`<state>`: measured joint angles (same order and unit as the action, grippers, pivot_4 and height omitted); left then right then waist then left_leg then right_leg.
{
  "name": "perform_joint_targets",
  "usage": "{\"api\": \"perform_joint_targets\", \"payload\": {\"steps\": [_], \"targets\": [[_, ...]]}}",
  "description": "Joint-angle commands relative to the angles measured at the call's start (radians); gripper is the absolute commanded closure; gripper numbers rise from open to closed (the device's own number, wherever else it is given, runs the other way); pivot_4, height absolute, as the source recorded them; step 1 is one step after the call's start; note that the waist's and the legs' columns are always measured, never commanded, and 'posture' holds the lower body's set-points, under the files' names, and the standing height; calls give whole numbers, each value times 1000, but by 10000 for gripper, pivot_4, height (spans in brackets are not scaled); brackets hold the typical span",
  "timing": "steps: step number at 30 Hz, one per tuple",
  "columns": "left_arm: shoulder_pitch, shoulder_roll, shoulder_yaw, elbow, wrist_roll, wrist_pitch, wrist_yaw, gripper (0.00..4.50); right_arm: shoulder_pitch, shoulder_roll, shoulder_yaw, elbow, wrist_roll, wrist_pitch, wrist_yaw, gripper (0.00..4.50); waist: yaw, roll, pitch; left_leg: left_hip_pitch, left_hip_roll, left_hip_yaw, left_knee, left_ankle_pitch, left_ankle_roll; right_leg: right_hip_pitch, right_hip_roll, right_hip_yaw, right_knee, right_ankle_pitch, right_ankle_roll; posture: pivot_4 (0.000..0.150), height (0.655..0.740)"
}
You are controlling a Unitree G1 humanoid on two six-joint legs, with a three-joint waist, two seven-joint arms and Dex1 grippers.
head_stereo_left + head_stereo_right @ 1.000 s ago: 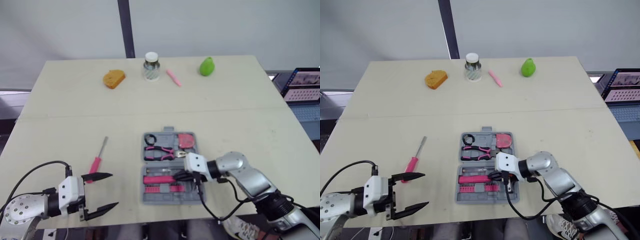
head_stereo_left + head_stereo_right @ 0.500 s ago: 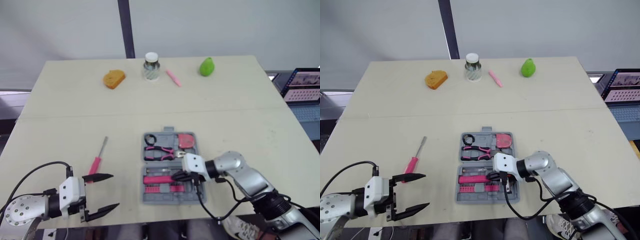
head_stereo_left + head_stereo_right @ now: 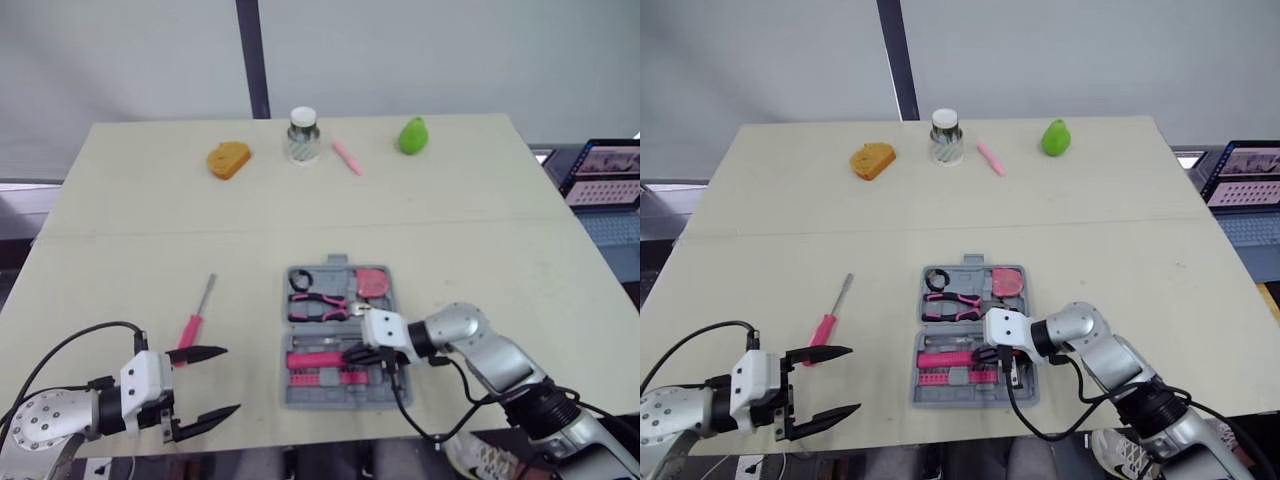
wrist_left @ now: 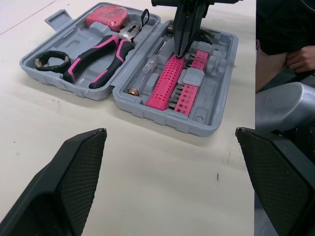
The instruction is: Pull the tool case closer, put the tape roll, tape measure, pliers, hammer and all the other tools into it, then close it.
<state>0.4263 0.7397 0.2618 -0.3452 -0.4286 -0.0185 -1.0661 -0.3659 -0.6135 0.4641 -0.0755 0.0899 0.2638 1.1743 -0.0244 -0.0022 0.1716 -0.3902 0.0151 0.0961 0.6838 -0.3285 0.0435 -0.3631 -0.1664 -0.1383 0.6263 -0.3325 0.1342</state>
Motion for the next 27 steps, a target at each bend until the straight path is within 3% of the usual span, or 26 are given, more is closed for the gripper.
{"api": "perform_joint_targets", "payload": {"steps": [1,27], "targets": [[3,1,16,-36,-15,7,7,0,16,-8,30,37,-40,53,-1,44635,0,0,0,2,0,-1,0,-1,0,2,0,0,0,0,0,1500,6950],[-15,16,47,-119,-31,111,34,0,25,36,70,147,-58,109,-5,44635,-2,-4,-4,5,3,-1,0,-3,-3,5,1,0,-1,-1,-2,1500,6950]]}}
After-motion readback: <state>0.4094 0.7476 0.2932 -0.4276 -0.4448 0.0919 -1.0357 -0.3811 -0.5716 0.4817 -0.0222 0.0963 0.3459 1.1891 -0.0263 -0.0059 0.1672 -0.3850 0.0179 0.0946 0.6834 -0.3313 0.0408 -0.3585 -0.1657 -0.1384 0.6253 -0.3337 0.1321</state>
